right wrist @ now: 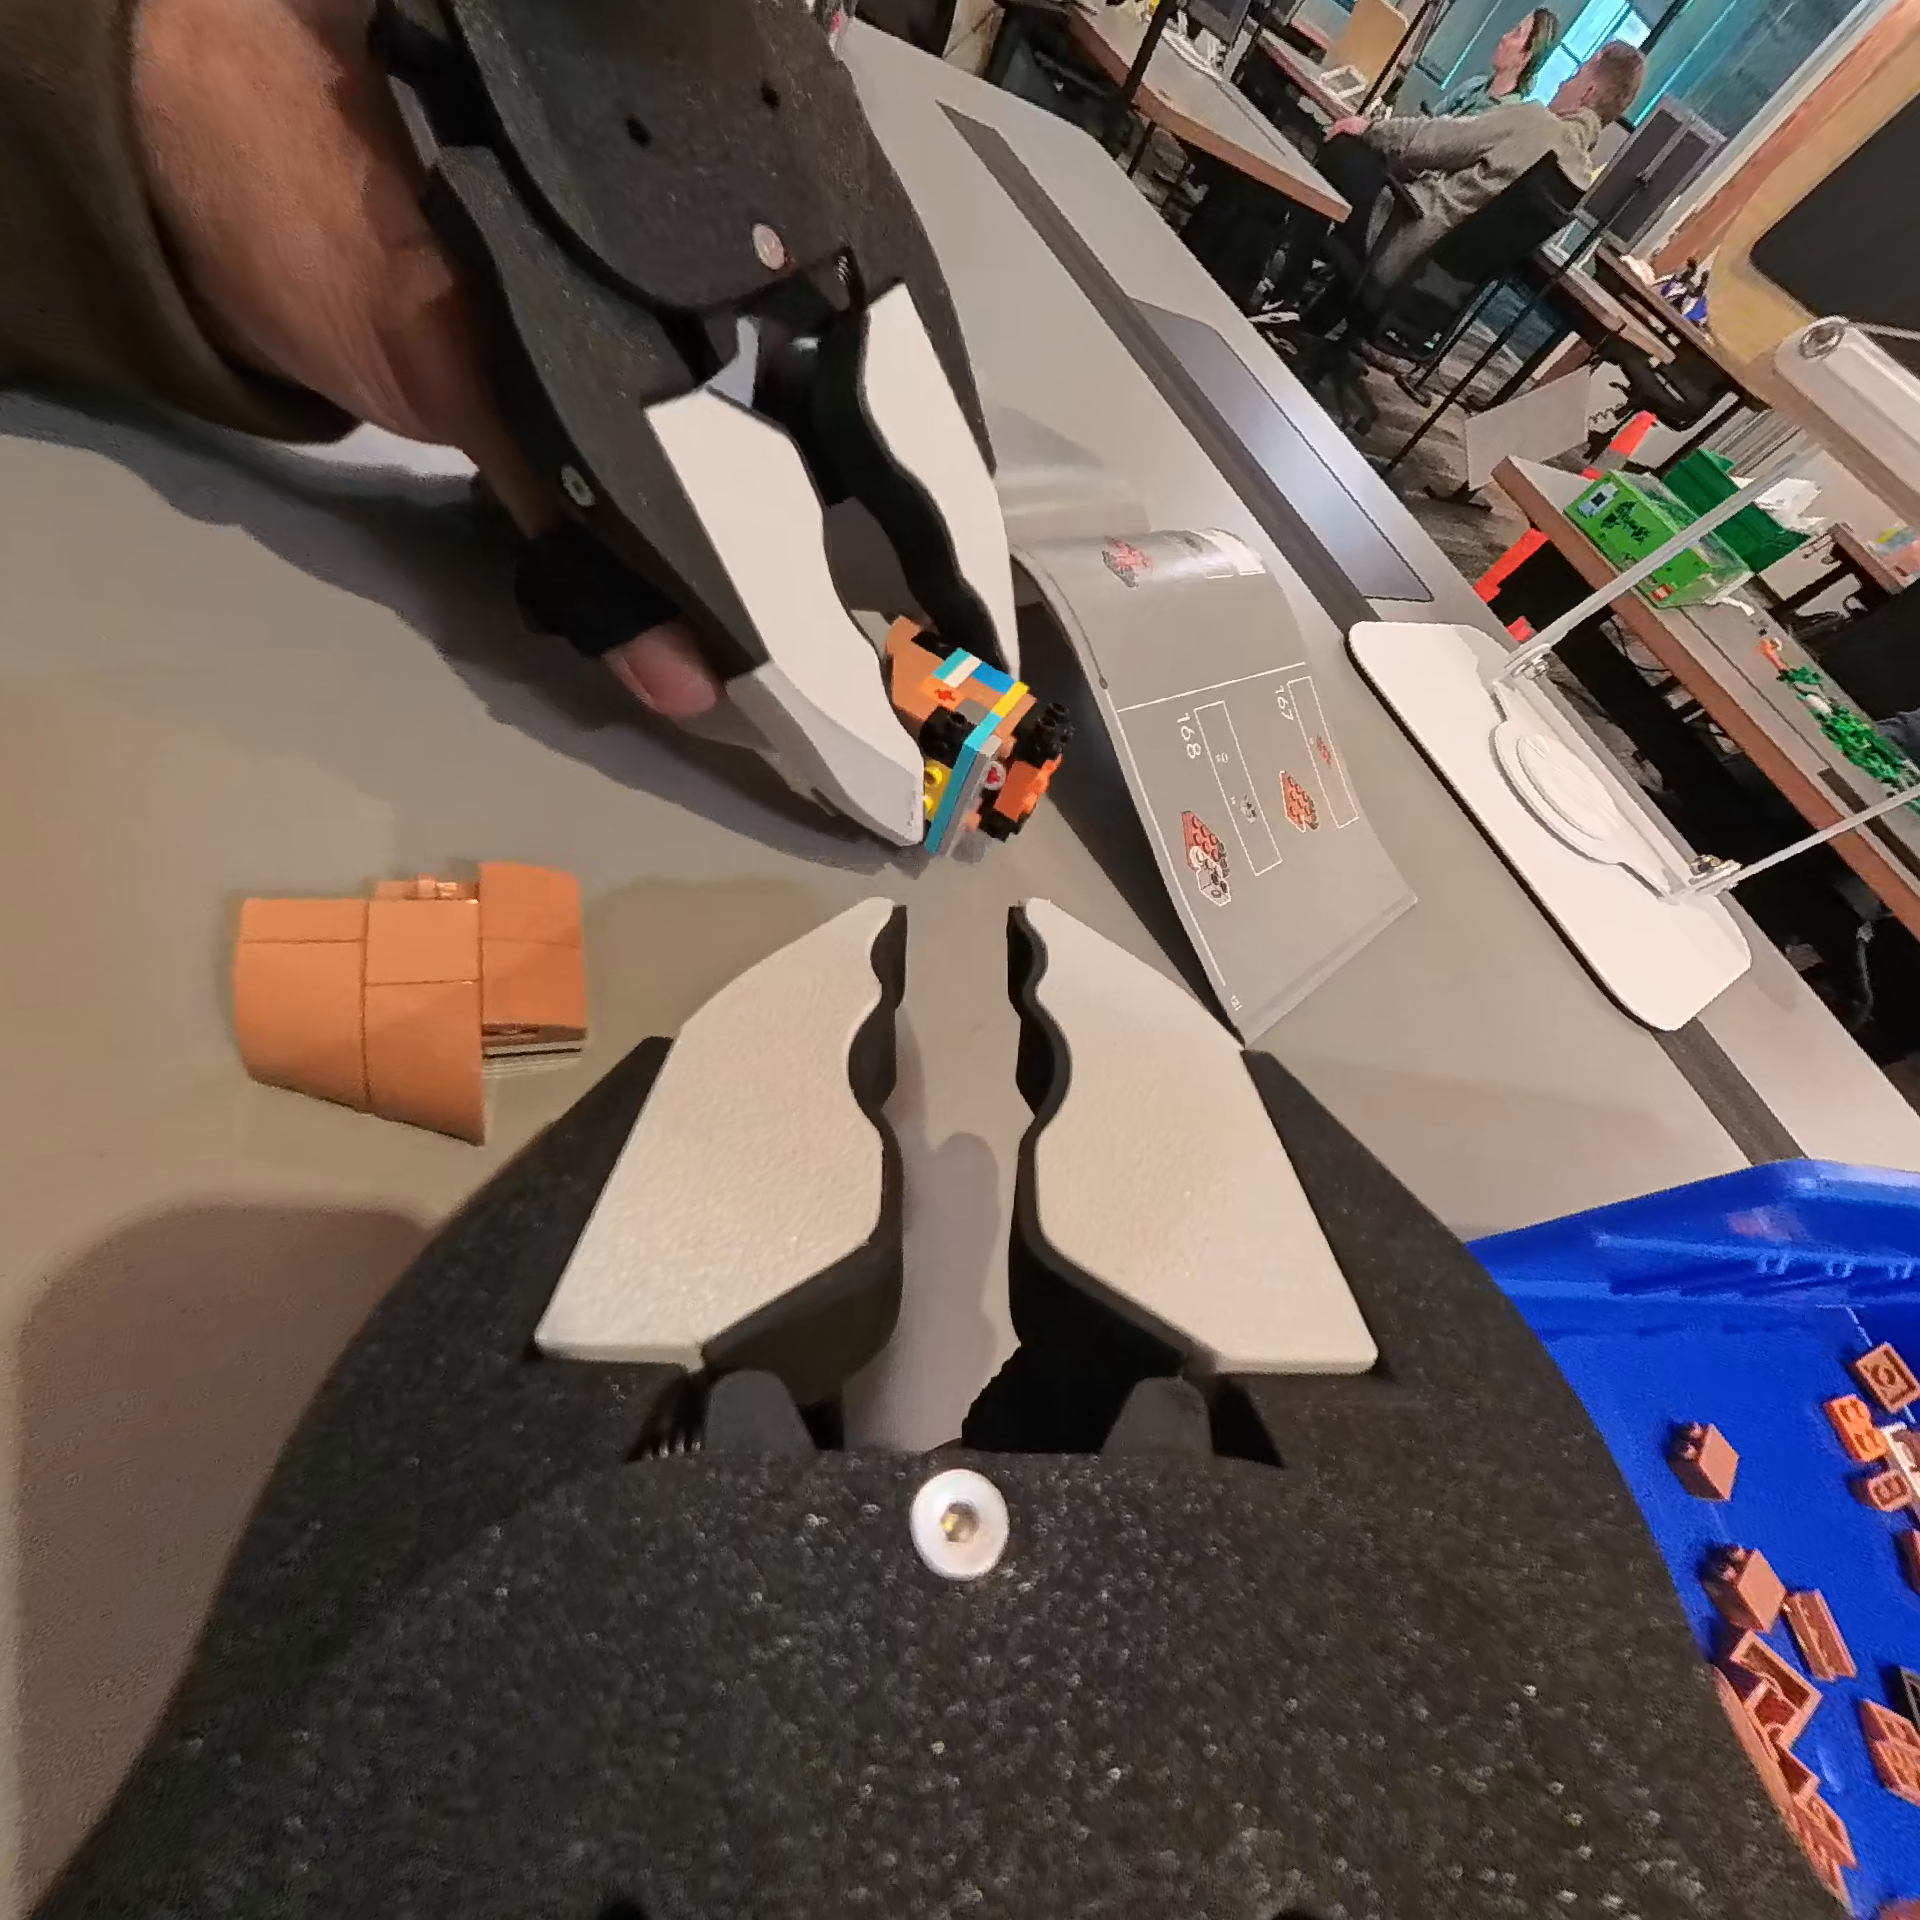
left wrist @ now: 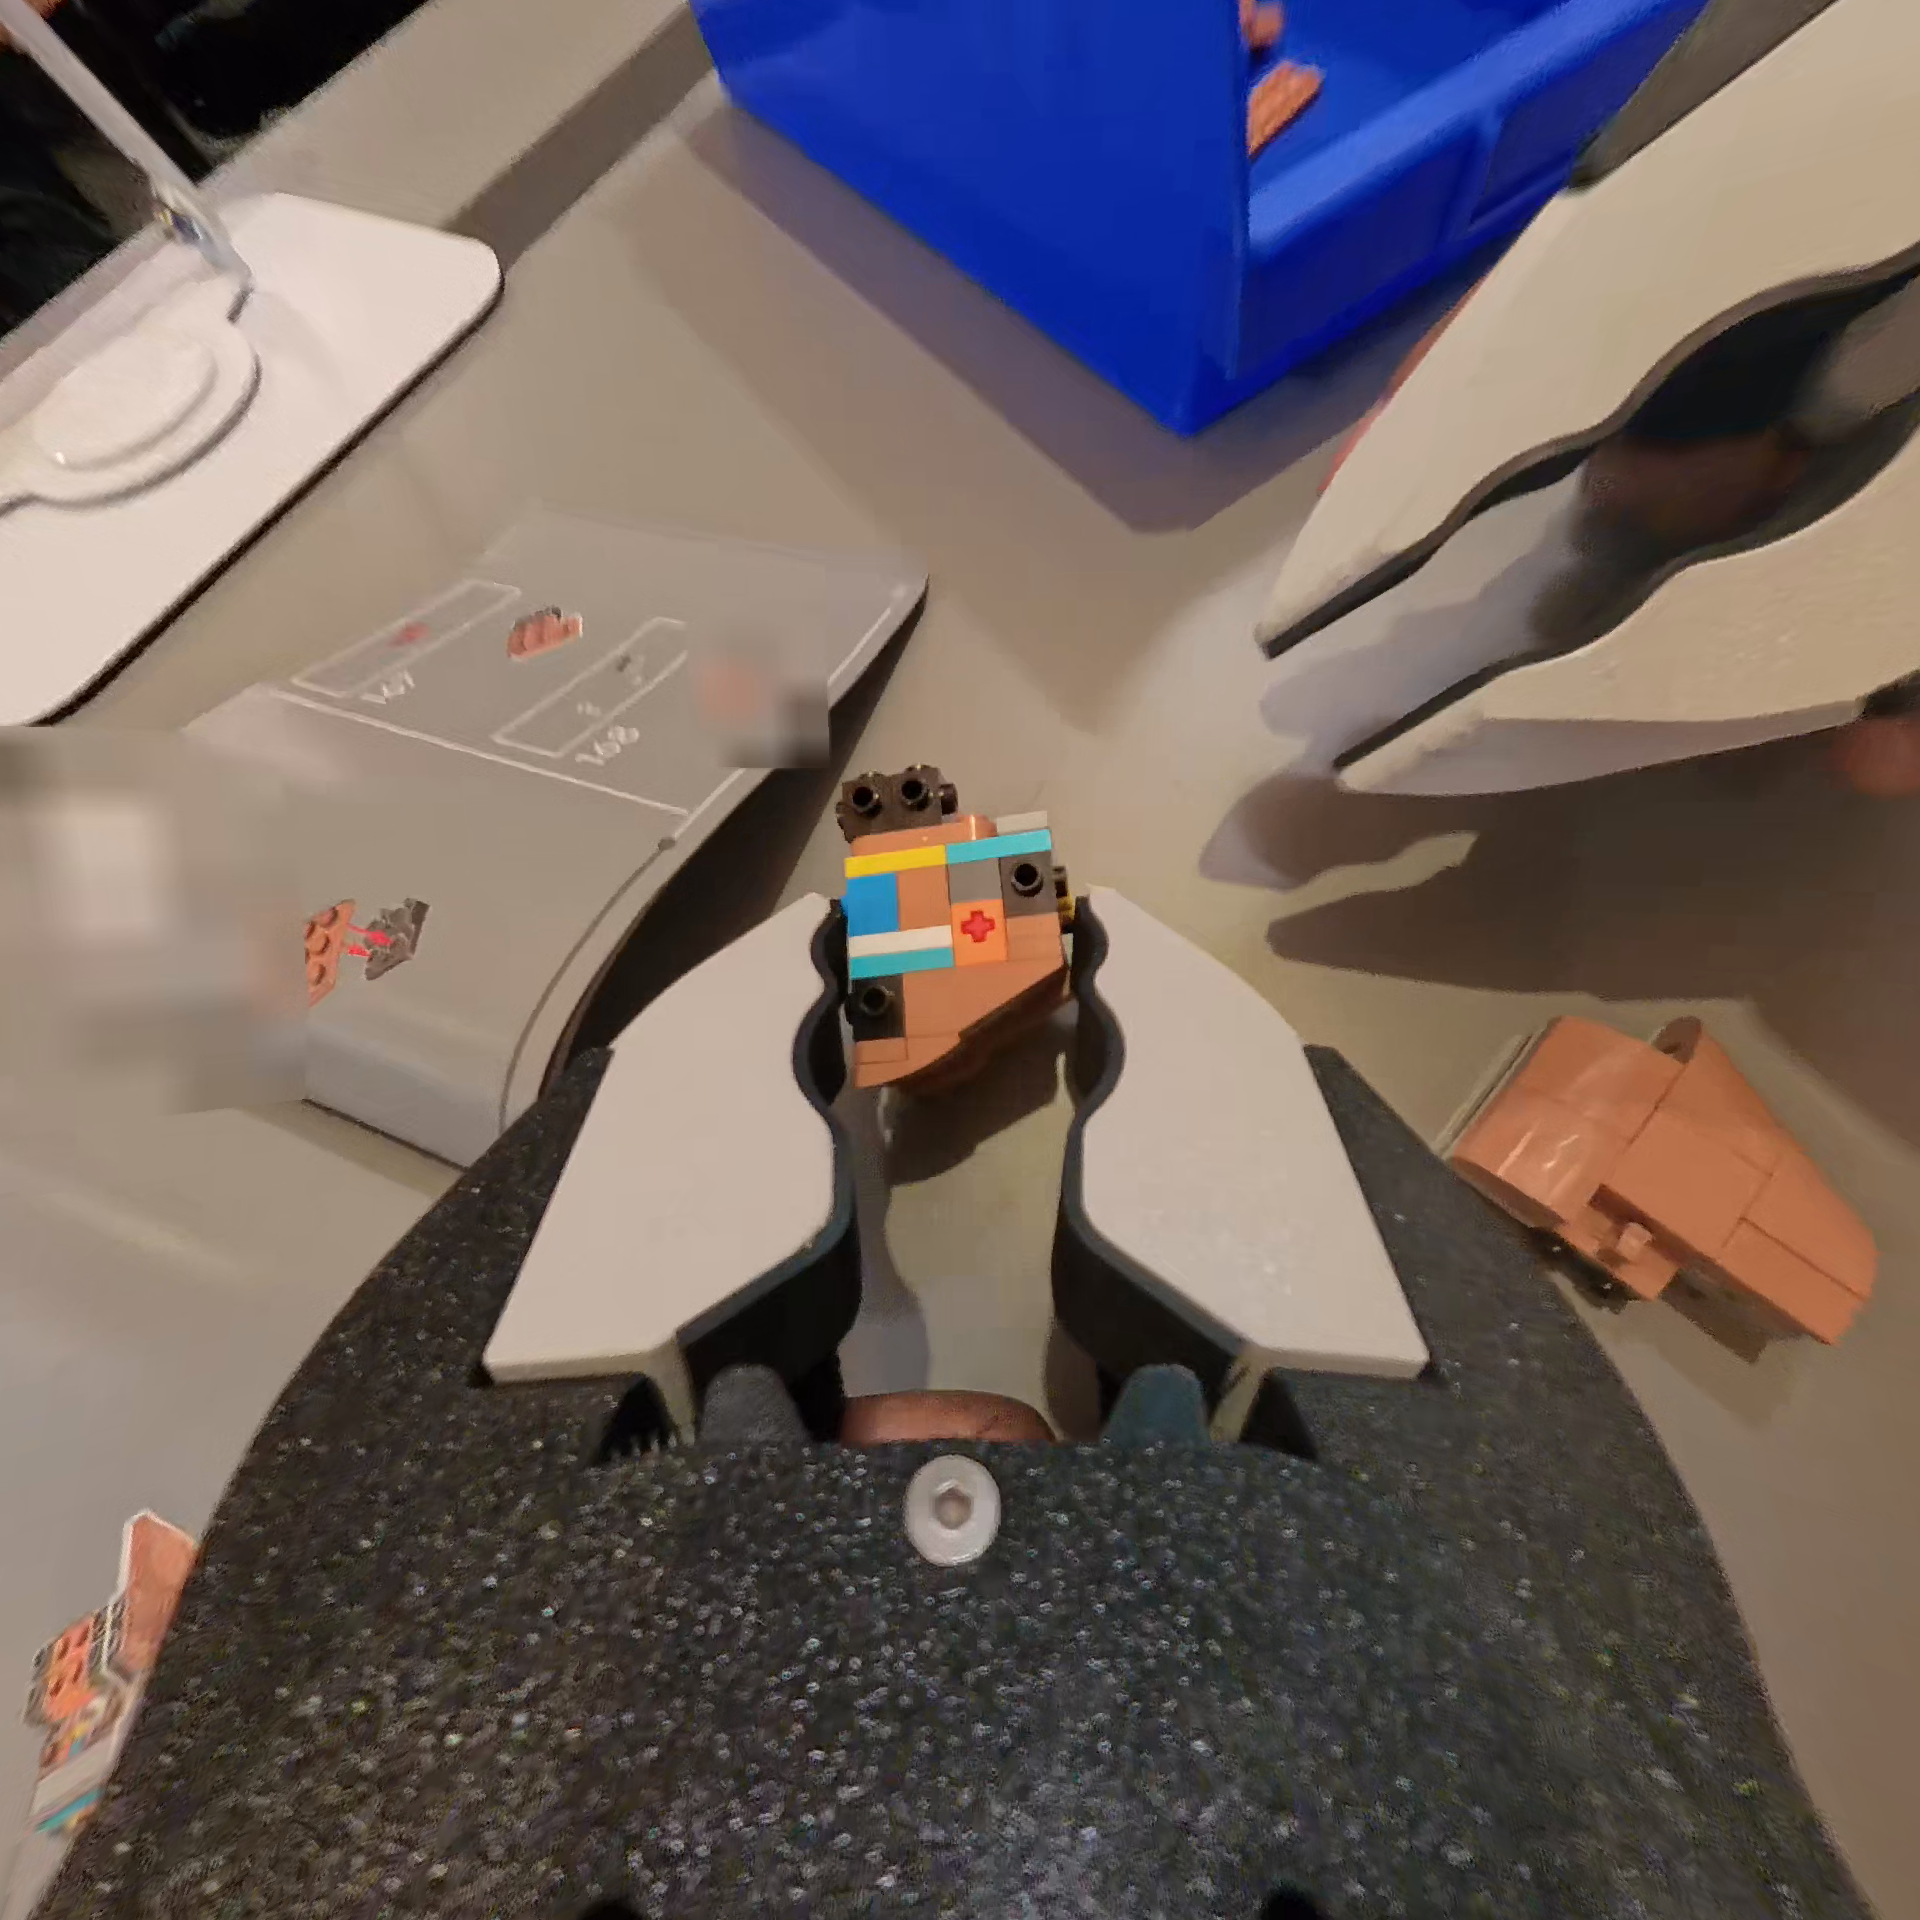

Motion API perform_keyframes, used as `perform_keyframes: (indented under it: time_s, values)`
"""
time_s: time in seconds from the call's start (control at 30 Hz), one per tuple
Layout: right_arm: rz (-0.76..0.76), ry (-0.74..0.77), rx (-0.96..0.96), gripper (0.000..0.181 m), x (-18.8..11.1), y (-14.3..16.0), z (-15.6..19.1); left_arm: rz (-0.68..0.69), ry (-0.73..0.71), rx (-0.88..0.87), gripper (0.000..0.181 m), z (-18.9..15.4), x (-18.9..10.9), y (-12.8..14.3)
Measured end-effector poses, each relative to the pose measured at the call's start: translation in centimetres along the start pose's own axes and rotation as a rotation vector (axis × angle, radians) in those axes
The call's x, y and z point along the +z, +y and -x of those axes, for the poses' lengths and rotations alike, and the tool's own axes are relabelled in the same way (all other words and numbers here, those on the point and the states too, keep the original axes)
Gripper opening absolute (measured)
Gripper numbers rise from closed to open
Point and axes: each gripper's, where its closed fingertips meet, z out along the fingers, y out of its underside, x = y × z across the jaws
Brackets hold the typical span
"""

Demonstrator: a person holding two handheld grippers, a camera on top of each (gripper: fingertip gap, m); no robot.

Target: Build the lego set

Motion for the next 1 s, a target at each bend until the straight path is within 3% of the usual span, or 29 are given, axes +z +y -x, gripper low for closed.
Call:
perform_keyframes:
  time_s: [0.2, 0.43, 0.7, 1.0]
  values:
    - [-0.083, -0.003, 0.108, 0.022, -0.3, -1.1, -1.0, -0.31, 0.124, -0.028, 0.041, -1.1, -2.0, -4.0]
    - [-0.322, -0.109, 0.357, 0.032, -2.2, -4.0, -1.9, -0.76, 0.347, -0.013, 0.041, -4.1, -6.8, -8.3]
    - [-0.518, -0.249, 0.438, 0.037, -3.6, -7.3, -0.5, -0.892, 0.457, -0.016, 0.041, -5.6, -8.4, -9.0]
    - [-0.581, -0.297, 0.443, 0.04, -3.7, -9.1, 0.7, -0.958, 0.52, -0.06, 0.041, -5.4, -9.6, -9.4]
